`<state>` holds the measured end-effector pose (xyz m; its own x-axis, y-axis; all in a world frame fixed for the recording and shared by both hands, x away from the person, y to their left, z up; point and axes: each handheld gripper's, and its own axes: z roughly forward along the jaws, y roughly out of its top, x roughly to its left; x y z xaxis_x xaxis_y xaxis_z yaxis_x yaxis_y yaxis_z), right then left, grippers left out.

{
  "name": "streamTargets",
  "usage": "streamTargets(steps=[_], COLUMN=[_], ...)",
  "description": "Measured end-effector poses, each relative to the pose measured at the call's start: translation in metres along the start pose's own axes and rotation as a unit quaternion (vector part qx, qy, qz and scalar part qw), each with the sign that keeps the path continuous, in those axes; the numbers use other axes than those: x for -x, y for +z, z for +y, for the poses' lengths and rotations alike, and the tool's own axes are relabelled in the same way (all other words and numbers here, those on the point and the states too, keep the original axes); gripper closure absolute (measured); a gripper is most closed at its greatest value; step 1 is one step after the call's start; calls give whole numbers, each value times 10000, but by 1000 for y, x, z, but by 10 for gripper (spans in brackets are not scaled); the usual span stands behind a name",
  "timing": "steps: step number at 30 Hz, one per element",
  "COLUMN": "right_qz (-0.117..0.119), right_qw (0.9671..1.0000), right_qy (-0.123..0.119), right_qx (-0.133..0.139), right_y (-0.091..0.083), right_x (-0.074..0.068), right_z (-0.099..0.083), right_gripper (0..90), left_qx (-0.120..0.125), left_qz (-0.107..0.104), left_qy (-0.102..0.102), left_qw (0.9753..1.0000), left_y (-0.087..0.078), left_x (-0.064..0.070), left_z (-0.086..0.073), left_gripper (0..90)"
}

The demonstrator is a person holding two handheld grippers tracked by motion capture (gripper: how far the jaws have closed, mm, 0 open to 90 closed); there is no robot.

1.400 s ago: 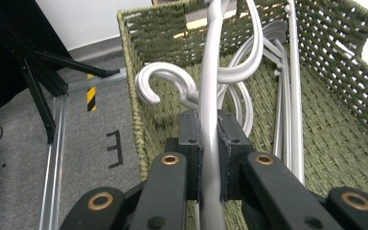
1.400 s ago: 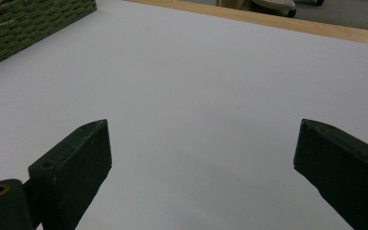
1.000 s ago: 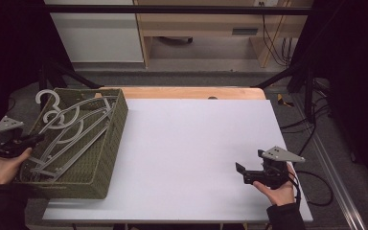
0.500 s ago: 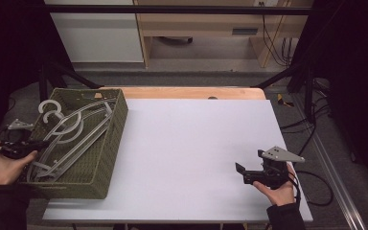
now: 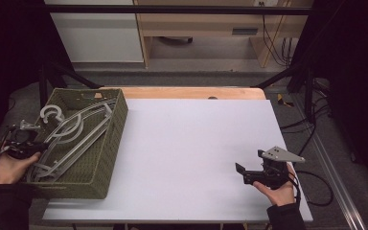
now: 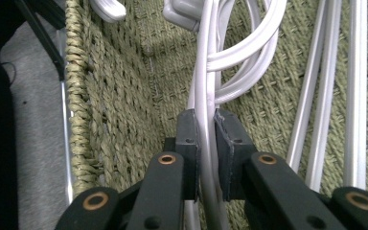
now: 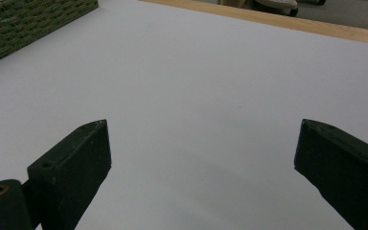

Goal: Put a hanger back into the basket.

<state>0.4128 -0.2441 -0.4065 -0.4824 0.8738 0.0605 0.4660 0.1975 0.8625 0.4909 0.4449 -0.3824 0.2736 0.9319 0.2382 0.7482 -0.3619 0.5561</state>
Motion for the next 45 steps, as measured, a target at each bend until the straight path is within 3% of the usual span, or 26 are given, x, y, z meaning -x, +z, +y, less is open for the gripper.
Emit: streamTargets(steps=[2, 4, 5, 7, 10, 14, 18, 20, 22, 27, 29, 34, 40, 42, 44, 45], right_qz=[-1, -3, 8, 12, -1, 7, 10, 1, -6, -5, -13, 25, 108, 130, 142, 147], right_qw=[10000, 10000, 10000, 10000, 10000, 10000, 10000, 10000, 10000, 9999, 9999, 9996, 9991, 9989, 9987, 9986], right_qy=[-1, -14, -8, -3, 14, -24, -7, -22, -15, -7, -3, -27, 21, 11, 52, 63], right_qx=[4, -6, -2, -12, 14, 26, 36, 35, 52, 106, 149, 283, 409, 453, 495, 512], right_y=[0, 0, 1, 1, 0, -1, -1, -1, -1, -3, -4, -7, -10, -12, -13, -14], right_x=[0, 0, 0, -1, 0, 1, 1, 1, 0, 0, 0, 1, 0, 1, 2, 2], right_z=[0, 0, 0, 0, 0, 0, 0, 0, 1, 1, 1, 2, 3, 4, 4, 4], right_gripper=[59, 59, 59, 59, 59, 59, 59, 58, 58, 58, 58, 56, 54, 54, 52, 51], left_qx=[113, 111, 26, -261, -532, -70, 471, 677, 888, 1301, 1571, 2224, 2741, 2849, 2904, 2899], left_qz=[137, 64, 6, -120, -59, -274, -309, -327, -534, -717, -888, -1437, -1970, -2099, -2197, -2220], left_qy=[-79, -120, -44, 316, 724, 395, 91, -29, -302, -346, -432, -458, -380, -322, -236, -193], left_qw=[9998, 9998, 10000, 9991, 9959, 9988, 9984, 9972, 9942, 9883, 9826, 9632, 9405, 9348, 9311, 9308], left_y=[-1, 1, 3, 6, 10, 5, -8, -14, -19, -30, -35, -51, -64, -67, -68, -68], left_x=[0, 0, 1, 5, 12, 8, 1, -1, -3, 4, 10, 33, 69, 83, 98, 105], left_z=[0, -1, -1, 1, 3, 1, -2, -3, -3, 0, 1, 0, 0, 0, 0, 1], left_gripper=[815, 818, 816, 796, 740, 653, 550, 521, 478, 414, 389, 333, 252, 213, 174, 139])
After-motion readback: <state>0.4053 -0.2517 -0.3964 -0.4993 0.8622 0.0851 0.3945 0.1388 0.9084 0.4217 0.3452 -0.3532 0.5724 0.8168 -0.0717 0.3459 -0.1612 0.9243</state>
